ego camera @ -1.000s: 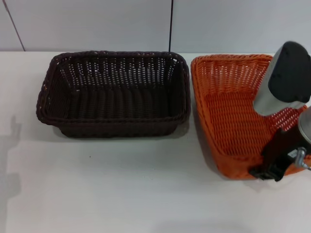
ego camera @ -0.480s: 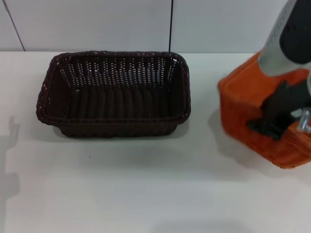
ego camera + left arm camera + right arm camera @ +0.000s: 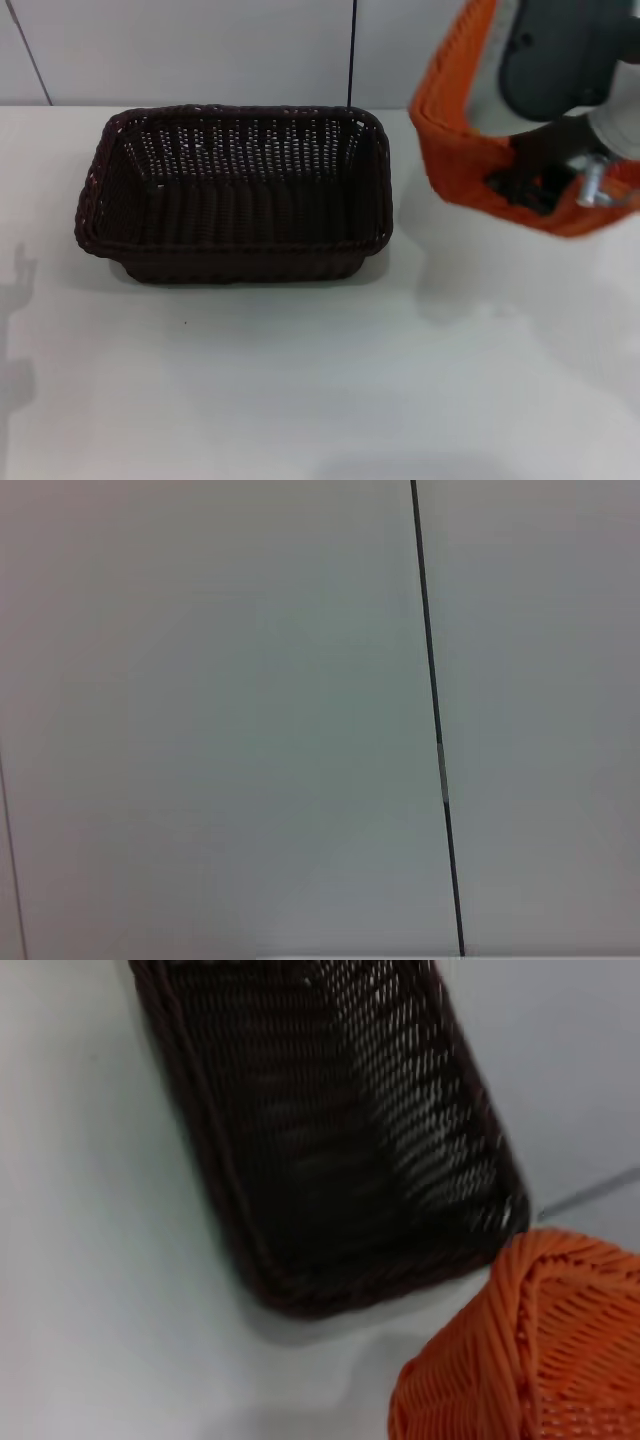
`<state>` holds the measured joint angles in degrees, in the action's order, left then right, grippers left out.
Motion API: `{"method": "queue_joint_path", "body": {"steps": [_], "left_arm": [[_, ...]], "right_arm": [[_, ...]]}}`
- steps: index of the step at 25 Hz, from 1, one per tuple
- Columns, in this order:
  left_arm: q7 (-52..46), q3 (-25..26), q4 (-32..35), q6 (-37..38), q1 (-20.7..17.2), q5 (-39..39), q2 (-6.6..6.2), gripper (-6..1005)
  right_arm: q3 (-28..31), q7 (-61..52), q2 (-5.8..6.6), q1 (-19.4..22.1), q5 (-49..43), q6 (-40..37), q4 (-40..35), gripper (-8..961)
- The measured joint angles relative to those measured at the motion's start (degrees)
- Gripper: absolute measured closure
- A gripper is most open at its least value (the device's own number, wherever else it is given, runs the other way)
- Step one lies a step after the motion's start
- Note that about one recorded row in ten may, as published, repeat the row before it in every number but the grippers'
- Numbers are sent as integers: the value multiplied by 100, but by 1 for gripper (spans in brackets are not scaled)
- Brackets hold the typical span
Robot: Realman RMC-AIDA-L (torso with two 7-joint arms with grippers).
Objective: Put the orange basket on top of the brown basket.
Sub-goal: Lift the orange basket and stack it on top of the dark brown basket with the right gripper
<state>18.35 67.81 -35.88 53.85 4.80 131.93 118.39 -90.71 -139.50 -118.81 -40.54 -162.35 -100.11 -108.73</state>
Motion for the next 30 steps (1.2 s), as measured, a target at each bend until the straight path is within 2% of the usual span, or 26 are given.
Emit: {"method": "queue_joint_path", "body": {"steps": [1,2,3,5,8,12,20,23,26,30], "left_arm": [[0,0,0,0,0,0,0,241],[-23,-1,30,-3,9,0,2,241],[-40,1,60,-7,15,0,11,241],[-57,-1,69,-7,20,0,11,241],[-266,-41,107,-7,41,0,16,241],[-430,-58,135,-7,41,-1,13,241],[-474,-59,152,-17,28,-17,28,241],[-495,-136,149,-24,22,-87,35,241],[-602,-190,151,-26,15,-138,35,241],[-688,-213,161,-26,23,-142,35,241]], "right_arm": [[-64,193,0,-44,-41,86,23,788],[-274,861,-1,-49,-62,340,51,788],[-274,861,-1,-49,-62,340,51,788],[-599,1576,-12,89,-141,751,54,788],[-1079,2054,-17,178,-411,1303,86,788],[-1306,2988,-20,252,-471,1718,192,787],[-1871,5360,-16,1083,-464,3031,309,788],[-1926,5776,-13,1199,-484,3276,486,788],[-1923,5842,0,1124,-487,3393,776,783],[-1934,5852,-4,1117,-490,3948,1139,776]]}}
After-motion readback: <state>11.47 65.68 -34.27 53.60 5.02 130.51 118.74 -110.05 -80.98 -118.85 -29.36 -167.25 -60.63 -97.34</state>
